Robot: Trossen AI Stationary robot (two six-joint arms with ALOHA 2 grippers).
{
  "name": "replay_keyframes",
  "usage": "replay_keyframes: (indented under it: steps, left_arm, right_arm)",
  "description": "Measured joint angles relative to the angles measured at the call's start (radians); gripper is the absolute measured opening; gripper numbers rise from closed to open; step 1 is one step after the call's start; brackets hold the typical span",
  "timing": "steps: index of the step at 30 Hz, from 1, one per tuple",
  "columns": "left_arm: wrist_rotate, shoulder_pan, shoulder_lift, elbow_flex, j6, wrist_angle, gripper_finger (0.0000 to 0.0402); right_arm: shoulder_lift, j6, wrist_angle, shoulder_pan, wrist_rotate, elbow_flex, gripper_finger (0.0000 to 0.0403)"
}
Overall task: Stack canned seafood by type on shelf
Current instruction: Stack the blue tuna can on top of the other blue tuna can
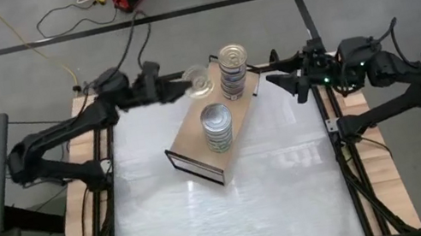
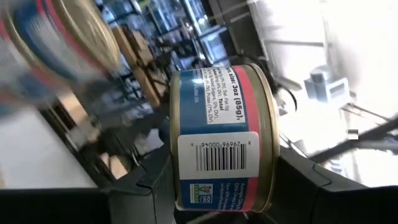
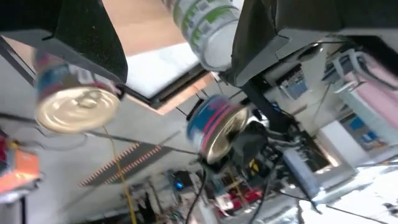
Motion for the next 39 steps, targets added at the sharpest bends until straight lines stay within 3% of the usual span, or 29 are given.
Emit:
replay_keyframes:
  steps: [9, 17, 23, 30, 39]
  left_arm:
    - [0.176, 0.139, 0.235, 0.302, -0.029, -0.026, 0.0188]
    - [0.286, 0.211, 0.402, 0.511, 0.01, -0.166, 0.0188]
    - [0.325, 0.241, 0.477, 0.585, 0.015, -0.215, 0.0188]
    - [0.338, 0.215, 0.544, 0.642, 0.008, -0.214, 0.0188]
    - [0.297, 0.187, 0.547, 0.659, 0.092, -0.334, 0.0188]
  right_arm:
    - [0.013, 0.008, -0.014, -0.098, -0.004, 0.0, 0.0311]
    - [0.065, 0.011, 0.038, -0.281, -0.073, 0.0, 0.0311]
    - [0.111, 0.011, 0.076, -0.354, -0.088, 0.0, 0.0311]
    - [0.158, 0.019, 0.07, -0.502, -0.275, 0.0, 0.0311]
    - [0.158, -0.007, 0.096, -0.581, -0.309, 0.0, 0.0311]
